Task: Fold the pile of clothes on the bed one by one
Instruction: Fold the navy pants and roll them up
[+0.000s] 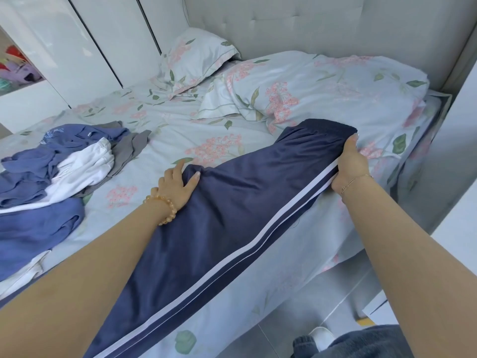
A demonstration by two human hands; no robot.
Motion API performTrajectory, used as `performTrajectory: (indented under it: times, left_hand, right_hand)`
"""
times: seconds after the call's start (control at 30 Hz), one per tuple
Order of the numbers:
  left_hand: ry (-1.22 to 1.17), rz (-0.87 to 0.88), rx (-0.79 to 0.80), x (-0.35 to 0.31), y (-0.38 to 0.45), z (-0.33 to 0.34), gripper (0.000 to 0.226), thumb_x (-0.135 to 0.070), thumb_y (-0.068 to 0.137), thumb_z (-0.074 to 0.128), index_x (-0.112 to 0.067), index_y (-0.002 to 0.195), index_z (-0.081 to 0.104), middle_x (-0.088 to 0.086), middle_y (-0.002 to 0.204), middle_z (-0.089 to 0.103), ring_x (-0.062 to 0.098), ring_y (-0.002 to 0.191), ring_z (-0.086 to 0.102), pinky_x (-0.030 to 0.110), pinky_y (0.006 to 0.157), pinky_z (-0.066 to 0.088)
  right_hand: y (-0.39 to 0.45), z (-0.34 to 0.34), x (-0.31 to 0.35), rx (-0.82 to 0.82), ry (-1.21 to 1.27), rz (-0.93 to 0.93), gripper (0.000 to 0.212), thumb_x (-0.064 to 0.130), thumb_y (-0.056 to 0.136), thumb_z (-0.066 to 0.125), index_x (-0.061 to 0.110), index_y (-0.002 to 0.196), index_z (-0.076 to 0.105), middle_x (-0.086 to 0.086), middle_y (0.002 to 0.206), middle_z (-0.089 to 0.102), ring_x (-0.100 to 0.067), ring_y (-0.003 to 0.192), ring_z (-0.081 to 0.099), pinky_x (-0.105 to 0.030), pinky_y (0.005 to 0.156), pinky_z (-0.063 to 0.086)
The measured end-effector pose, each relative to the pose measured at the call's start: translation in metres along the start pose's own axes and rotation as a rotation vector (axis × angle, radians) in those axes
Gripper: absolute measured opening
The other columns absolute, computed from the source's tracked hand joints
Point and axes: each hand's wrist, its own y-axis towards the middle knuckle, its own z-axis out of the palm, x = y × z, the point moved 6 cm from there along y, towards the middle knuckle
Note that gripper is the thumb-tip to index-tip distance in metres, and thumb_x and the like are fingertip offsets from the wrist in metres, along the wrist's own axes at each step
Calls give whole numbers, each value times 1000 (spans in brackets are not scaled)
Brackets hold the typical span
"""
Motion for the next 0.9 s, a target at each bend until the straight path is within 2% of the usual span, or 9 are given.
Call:
performTrajectory:
  times: [0.13, 0.2, 0.3, 0.43, 0.53, 0.63, 0.7, 0.8, 0.9]
  left_hand:
    - [142, 93, 41, 25, -50, 4, 69, -61, 94, 33, -34, 152, 8, 0, 160, 12, 23, 145, 17, 46, 117, 13]
    - [158, 85, 38, 43, -71, 1, 65, -59, 95, 33, -35, 152, 13, -2, 161, 10, 21, 146, 14, 47, 119, 9]
    - [158, 57, 76, 72, -102, -5, 58, -56, 97, 31, -35, 150, 22, -4, 161, 7, 18, 148, 7, 47, 120, 3]
    - [187, 36, 81, 117, -150, -15, 55, -52, 99, 27, -38, 151, 15, -4, 162, 4, 17, 149, 2, 48, 120, 2]
    - [212, -7, 67, 151, -183, -25, 57, -53, 99, 25, -40, 151, 8, -5, 161, 2, 17, 149, 1, 47, 119, 3]
    - [275, -53, 56, 192, -211, -33, 57, -53, 99, 18, -39, 151, -1, -6, 161, -2, 15, 149, -1, 46, 120, 4]
    - [362, -92, 55, 226, -228, -37, 57, -50, 100, 13, -38, 150, -9, -6, 161, -9, 16, 148, -6, 46, 120, 3]
    - [418, -171, 53, 276, -253, -47, 56, -50, 99, 10, -40, 149, -15, -3, 160, -18, 18, 148, -12, 47, 119, 2]
    - [448, -255, 82, 318, -279, -60, 57, -49, 100, 12, -40, 149, -17, 0, 159, -23, 21, 147, -17, 50, 119, 0]
  right_hand:
    - [-16, 6, -2, 32, -17, -24, 54, 57, 87, 59, 16, 121, 52, 9, 89, 54, -10, 72, 54, -22, 56, 47]
    - [-29, 9, -8, 14, -13, -86, 58, 38, 88, 66, 14, 135, 43, 2, 116, 58, -17, 94, 59, -31, 78, 54]
    - [-58, 14, -18, 11, -163, -277, 79, 13, 86, 63, 13, 150, 17, -6, 146, 40, -23, 122, 50, -37, 105, 43]
    - [-110, 32, -41, 72, -824, -505, 99, 23, 83, 64, 6, 153, -3, -10, 162, -9, -27, 149, 4, -36, 119, 15]
    - [-154, 48, -71, 141, -1322, -742, 91, 33, 87, 61, 5, 153, 6, -15, 160, -17, -33, 147, -15, -50, 118, -1]
    - [-202, 76, -111, 392, -1709, -1005, 73, 51, 96, 40, 11, 153, 17, -8, 163, -3, -25, 149, -11, -53, 116, -9]
    - [-232, 94, -143, 692, -1796, -984, 76, 64, 95, 21, 15, 154, 17, -3, 163, 4, -18, 150, -3, -48, 119, -8]
    - [-274, 111, -193, 1018, -1901, -996, 108, 83, 62, -20, 28, 154, -8, 4, 162, -12, -20, 149, -12, -45, 120, -4]
    - [-308, 123, -233, 1165, -1945, -1118, 115, 80, 45, -41, 38, 149, -17, 8, 160, -20, -22, 147, -21, -48, 119, -9]
